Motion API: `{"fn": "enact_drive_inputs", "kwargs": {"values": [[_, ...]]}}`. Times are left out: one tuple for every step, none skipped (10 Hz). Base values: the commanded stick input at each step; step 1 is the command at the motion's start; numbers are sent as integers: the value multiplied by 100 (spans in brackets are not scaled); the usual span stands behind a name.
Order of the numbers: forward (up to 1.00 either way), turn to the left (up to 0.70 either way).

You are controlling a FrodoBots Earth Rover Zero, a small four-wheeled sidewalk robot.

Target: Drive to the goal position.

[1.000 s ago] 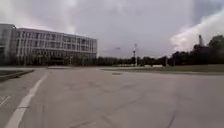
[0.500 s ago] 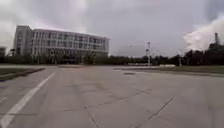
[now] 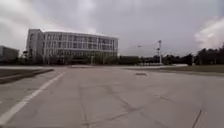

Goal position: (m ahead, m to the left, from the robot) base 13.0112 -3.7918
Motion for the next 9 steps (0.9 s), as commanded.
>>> {"fn": "enact_drive_inputs", "kwargs": {"values": [[100, 0], [100, 0], [100, 0], [100, 0], [100, 0], [100, 0], [100, 0], [100, 0], [100, 0]]}}
